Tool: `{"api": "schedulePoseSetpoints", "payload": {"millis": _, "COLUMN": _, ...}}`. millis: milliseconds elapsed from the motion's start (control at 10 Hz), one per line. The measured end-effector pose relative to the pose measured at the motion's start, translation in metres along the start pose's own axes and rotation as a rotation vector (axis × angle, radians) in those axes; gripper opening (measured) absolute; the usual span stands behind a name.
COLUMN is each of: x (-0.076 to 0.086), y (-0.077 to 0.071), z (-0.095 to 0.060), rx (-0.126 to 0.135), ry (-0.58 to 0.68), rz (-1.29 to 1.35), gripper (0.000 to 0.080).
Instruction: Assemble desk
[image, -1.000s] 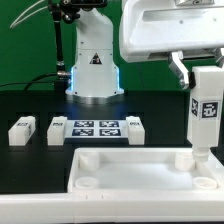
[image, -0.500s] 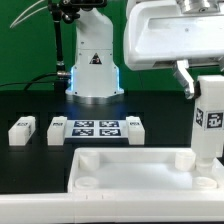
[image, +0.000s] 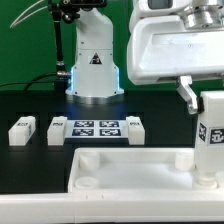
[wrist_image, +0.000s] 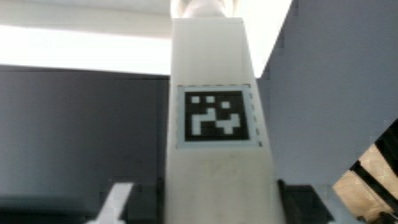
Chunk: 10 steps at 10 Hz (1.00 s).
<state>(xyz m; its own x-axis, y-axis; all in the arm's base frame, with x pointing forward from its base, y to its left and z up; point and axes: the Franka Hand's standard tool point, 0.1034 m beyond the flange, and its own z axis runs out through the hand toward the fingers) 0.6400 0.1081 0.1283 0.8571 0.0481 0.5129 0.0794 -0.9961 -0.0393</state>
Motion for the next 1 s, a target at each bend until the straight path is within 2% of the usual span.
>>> {"api": "schedulePoseSetpoints", "payload": {"millis": 300, "x": -0.0046, "y": 0.0001, "z": 0.0045, "rx": -0.001, "ry": -0.001, "rz": -0.002, "gripper": 0.0291}}
{"api": "schedulePoseSetpoints", "payload": {"millis": 600, "x": -0.0053, "y": 0.0000, "z": 0.0049, "rx": -0.005, "ry": 0.074, "rz": 0.002, "gripper": 0.0291}}
{"api": "schedulePoseSetpoints", "payload": {"millis": 1000, "x": -0.0063, "y": 0.0022, "z": 0.0047, "rx": -0.011, "ry": 0.099, "rz": 0.017, "gripper": 0.0291}}
